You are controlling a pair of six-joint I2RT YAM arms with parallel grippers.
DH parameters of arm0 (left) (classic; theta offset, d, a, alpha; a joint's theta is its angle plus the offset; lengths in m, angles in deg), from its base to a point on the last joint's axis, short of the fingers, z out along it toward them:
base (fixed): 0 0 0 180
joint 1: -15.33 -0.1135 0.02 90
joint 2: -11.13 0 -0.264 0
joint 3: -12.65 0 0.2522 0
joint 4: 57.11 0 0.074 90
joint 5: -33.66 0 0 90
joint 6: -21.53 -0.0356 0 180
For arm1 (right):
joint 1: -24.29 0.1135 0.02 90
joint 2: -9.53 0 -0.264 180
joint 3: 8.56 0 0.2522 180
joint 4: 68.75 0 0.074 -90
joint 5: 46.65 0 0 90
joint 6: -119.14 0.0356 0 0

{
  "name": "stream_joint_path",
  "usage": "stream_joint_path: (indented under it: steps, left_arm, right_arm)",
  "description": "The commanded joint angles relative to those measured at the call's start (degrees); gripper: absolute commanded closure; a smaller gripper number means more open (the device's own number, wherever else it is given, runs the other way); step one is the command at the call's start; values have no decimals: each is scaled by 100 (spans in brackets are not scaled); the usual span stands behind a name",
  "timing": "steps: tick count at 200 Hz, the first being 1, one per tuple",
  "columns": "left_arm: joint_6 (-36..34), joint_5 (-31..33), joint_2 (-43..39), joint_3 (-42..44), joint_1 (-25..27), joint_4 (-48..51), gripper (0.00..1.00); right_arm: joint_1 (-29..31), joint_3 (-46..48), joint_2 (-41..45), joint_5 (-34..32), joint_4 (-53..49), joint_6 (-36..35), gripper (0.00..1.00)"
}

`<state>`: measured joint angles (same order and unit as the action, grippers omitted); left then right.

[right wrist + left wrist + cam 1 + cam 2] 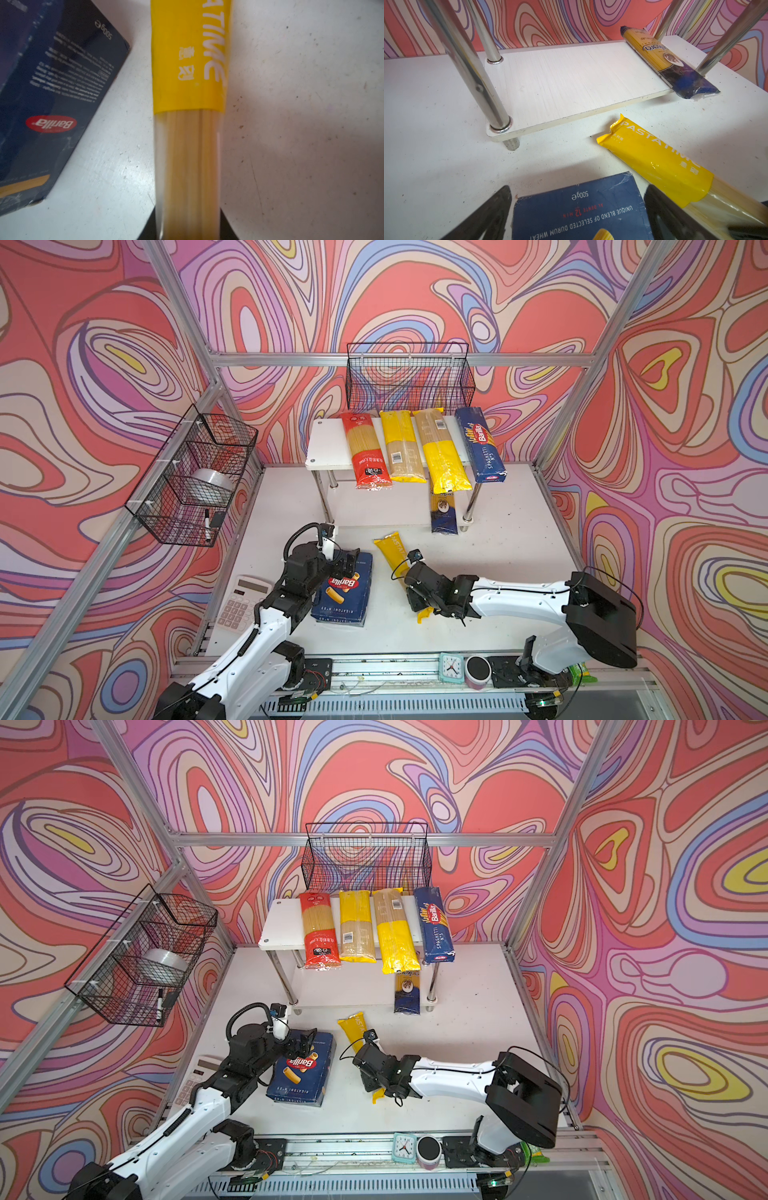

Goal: Place and organize the pasta boxes and bags onto the shelf
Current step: 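Lift the PASTATIME bag upright off the table with the right gripper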

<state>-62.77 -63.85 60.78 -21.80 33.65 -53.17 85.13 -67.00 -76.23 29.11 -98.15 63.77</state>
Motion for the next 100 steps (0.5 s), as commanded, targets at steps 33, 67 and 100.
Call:
stream_joint_path:
  steps: [33, 67, 100]
  left_arm:
    - [-86, -49, 19, -75, -29, 33, 0]
    - [-81, -48, 1, -64, -26, 33, 0]
    - [-81, -44, 1, -60, -25, 39, 0]
  right_arm:
    - [25, -69, 838, -438, 580, -104, 100]
    - [17, -195, 1094, -659, 419, -170, 100]
    - [16, -361, 1196, -981, 207, -106, 100]
